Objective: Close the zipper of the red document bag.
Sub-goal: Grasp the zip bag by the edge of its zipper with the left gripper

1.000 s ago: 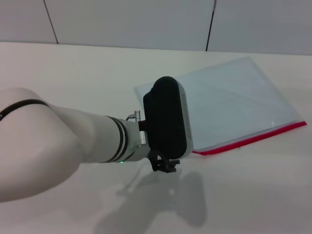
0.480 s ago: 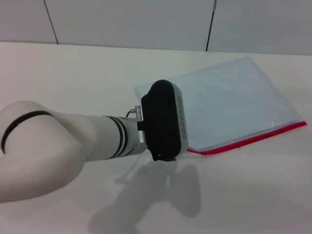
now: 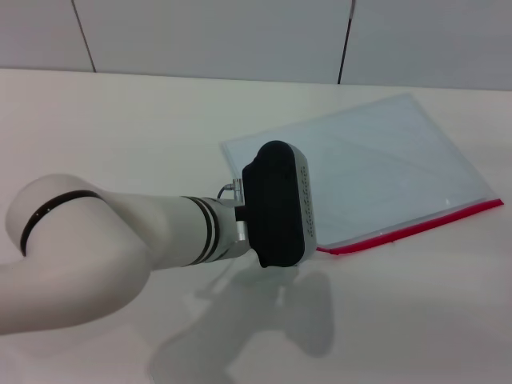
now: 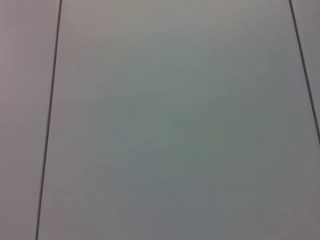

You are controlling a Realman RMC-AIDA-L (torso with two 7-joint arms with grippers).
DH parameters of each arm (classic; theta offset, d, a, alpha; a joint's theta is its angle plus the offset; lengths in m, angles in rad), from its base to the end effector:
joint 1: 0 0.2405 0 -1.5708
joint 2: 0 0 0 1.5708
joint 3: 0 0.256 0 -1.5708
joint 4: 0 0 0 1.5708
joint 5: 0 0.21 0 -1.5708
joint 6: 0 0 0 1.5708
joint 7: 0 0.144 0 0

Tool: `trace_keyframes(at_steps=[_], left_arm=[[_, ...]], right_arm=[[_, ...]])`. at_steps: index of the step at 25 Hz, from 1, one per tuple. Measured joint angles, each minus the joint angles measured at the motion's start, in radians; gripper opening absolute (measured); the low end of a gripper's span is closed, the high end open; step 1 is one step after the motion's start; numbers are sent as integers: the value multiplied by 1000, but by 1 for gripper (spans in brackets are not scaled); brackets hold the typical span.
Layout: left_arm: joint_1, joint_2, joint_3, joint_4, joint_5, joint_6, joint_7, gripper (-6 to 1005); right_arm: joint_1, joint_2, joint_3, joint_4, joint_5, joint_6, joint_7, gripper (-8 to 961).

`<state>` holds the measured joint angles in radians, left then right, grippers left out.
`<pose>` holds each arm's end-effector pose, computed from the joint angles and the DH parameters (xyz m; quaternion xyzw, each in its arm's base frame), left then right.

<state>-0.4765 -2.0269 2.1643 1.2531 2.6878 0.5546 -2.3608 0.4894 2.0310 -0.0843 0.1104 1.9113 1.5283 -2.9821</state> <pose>-0.1600 0.3364 -0.1191 -0.9472 0.1091 0.1163 0.2783 0.3169 0.3242 0.0402 -0.6222 0.1412 0.3880 0.6651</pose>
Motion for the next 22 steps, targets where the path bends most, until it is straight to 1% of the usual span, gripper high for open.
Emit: trace_keyframes(at_steps=[8, 13, 15, 22], left_arm=[[-13, -1, 7, -56, 0, -54, 1, 765], [-26, -2, 23, -79, 0, -58, 1, 533], [-30, -2, 27, -86, 2, -58, 1, 293], [-29, -3, 29, -92, 14, -68, -4, 184]], right_arm=[[0, 0, 0, 0, 0, 2, 0, 835], [0, 0, 0, 0, 0, 3, 0, 832], [0, 0, 0, 0, 0, 3, 0, 831], [0, 0, 0, 0, 0, 3, 0, 827]])
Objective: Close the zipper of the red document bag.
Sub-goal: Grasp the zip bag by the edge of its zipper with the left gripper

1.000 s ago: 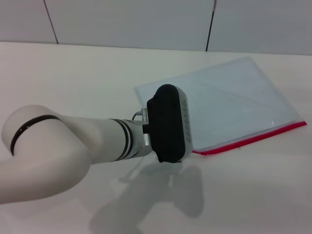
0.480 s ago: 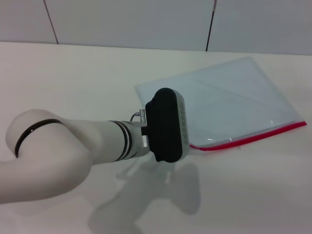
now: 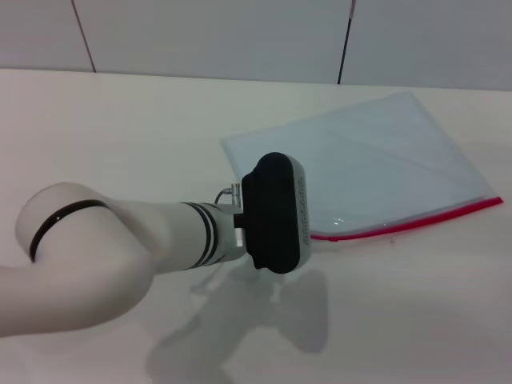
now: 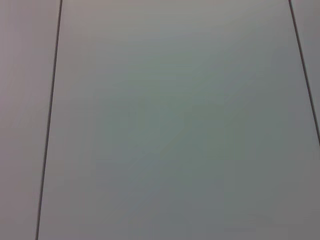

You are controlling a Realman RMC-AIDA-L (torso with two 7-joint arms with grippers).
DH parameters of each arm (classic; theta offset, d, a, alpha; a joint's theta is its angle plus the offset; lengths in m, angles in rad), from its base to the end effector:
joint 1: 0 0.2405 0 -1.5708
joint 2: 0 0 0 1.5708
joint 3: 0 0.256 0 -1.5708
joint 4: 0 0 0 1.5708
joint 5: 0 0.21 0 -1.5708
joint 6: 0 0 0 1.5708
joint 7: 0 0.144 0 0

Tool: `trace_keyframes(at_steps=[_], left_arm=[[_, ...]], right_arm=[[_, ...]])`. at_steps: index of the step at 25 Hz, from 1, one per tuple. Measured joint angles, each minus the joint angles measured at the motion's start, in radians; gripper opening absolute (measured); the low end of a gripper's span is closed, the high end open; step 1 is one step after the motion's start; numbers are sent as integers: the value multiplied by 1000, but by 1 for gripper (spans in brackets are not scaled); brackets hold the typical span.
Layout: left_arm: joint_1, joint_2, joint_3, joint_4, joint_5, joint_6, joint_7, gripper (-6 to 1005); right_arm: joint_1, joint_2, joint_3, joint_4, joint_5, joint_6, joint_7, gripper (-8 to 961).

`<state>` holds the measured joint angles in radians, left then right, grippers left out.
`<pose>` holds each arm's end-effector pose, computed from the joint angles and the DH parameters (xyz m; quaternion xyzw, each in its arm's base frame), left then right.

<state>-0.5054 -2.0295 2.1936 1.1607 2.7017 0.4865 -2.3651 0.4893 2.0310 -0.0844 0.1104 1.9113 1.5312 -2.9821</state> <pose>-0.1727 0.3411 -0.1271 -0.9431 0.1216 0.1300 0.2807 0.3166 0.3240 0.0404 -0.6219 0.1402 0.3889 0.6651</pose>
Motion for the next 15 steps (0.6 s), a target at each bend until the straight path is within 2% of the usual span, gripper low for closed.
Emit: trace_keyframes(at_steps=[3, 7, 11, 15], left_arm=[[21, 0, -1, -9, 21, -59, -6, 137], [97, 0, 1, 5, 101, -212, -6, 96], [183, 0, 6, 16, 141, -446, 9, 67], [242, 2, 22, -4, 141, -642, 79, 54]], right_arm=[[-2, 0, -2, 0, 0, 0, 0, 825], [-2, -2, -38, -18, -42, -1, -6, 822], [14, -2, -96, -78, -159, -10, -14, 820], [40, -2, -164, -154, -329, -12, -16, 817]])
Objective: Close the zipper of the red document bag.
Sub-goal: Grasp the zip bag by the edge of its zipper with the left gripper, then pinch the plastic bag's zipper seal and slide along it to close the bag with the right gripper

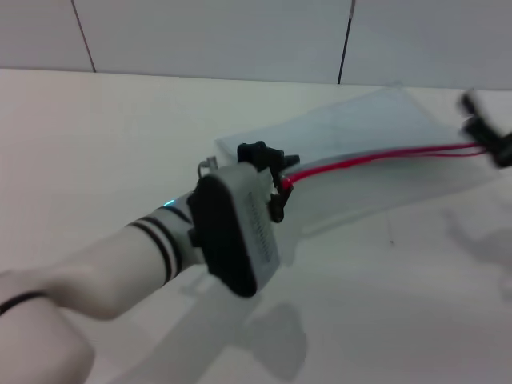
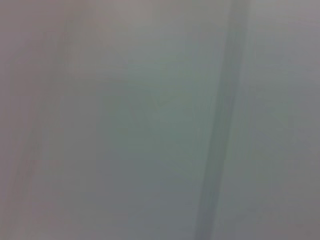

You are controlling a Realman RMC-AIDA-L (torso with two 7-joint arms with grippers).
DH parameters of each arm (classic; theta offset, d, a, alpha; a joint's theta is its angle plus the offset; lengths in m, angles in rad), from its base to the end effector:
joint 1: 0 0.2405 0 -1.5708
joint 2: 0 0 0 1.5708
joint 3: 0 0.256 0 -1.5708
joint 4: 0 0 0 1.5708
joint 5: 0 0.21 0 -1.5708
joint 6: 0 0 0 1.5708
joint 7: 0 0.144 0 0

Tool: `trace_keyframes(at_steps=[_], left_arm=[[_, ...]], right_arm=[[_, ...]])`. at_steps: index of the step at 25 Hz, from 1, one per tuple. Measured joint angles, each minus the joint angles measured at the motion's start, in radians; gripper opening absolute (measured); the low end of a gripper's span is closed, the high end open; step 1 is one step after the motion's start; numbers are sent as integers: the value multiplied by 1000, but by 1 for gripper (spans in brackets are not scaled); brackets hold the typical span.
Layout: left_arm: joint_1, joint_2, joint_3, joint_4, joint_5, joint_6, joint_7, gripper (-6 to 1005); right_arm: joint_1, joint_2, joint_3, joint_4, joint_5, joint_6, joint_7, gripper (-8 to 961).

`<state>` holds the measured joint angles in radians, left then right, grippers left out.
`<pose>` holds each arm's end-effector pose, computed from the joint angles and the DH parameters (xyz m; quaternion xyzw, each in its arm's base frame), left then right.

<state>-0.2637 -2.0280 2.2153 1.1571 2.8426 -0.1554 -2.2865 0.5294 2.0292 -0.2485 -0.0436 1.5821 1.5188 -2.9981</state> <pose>-0.1750 0.3255 -0.1002 -0.8711 0.2059 -0.0167 0.4455 0.2851 0.3315 0.0090 -0.7845 -0.0113 0.3363 0.5208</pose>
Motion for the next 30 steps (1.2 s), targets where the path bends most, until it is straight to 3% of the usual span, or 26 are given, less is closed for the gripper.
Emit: trace_keyframes(at_steps=[4, 11, 24, 29, 30], left_arm=[[36, 0, 28, -12, -10, -133, 47, 54], [39, 1, 30, -12, -10, -136, 44, 55], [46, 2, 50, -6, -12, -137, 43, 54], [46, 2, 57, 7, -13, -138, 42, 55], [46, 2, 57, 8, -13, -138, 42, 55]], right_arm=[[35, 0, -48, -65, -180, -13, -1, 815], [103, 2, -58, -96, -399, -71, -2, 811], [139, 5, -67, -101, -435, -83, -3, 803], [145, 5, -85, -102, -436, -91, -4, 561], [146, 5, -91, -102, -436, -98, -4, 552]])
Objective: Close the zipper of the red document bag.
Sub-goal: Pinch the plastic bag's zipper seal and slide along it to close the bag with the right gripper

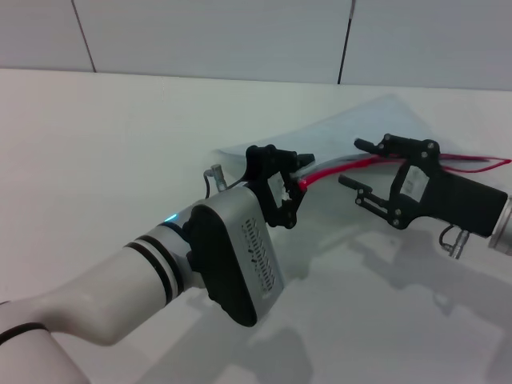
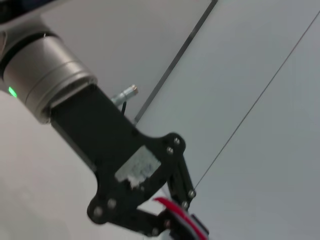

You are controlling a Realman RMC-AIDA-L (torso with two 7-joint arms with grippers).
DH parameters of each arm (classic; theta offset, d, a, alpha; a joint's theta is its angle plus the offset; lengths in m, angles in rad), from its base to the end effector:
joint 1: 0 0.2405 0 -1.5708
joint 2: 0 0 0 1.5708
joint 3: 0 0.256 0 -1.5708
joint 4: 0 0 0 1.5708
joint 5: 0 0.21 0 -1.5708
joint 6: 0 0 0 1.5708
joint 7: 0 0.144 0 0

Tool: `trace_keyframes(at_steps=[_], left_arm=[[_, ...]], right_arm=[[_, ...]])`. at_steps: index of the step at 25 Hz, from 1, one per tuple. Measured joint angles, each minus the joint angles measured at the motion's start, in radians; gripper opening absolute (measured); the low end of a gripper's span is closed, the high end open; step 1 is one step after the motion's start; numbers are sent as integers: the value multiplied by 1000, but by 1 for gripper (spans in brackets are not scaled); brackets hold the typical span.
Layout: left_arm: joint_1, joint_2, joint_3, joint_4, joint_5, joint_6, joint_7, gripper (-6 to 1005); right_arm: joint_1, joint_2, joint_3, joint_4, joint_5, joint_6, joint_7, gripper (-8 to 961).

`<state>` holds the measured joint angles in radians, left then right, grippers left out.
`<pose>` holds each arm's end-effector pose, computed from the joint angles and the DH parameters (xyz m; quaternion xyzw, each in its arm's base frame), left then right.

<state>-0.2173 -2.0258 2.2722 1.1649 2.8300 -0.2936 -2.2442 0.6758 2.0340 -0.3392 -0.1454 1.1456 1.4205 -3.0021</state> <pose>-0.1674 0.3077 -0.1019 -0.8545 0.2308 -0.0567 0.4619 0.2500 0.3468 -0.0394 -0.9007 -0.1735 0.2365 0.3204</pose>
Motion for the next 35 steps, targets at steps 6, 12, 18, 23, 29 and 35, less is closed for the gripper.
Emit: trace_keyframes(at_steps=[6, 12, 18, 23, 29, 35], left_arm=[[3, 1, 1, 7, 0, 0, 0, 55], [4, 1, 1, 10, 0, 7, 0, 55], [4, 1, 1, 7, 0, 9, 0, 54], [3, 1, 9, 7, 0, 6, 0, 54], [4, 2, 12, 9, 0, 3, 0, 55], [4, 3, 13, 9, 0, 2, 0, 55]], right_arm=[[4, 1, -16, 0, -1, -24, 0, 495], [5, 2, -17, 0, -1, -25, -1, 382], [5, 2, -17, 0, -1, -25, -2, 272], [5, 2, -17, 0, -1, -25, -2, 197], [3, 2, -17, 0, -1, -24, -2, 121], [-3, 2, -17, -12, -1, -24, -1, 87]])
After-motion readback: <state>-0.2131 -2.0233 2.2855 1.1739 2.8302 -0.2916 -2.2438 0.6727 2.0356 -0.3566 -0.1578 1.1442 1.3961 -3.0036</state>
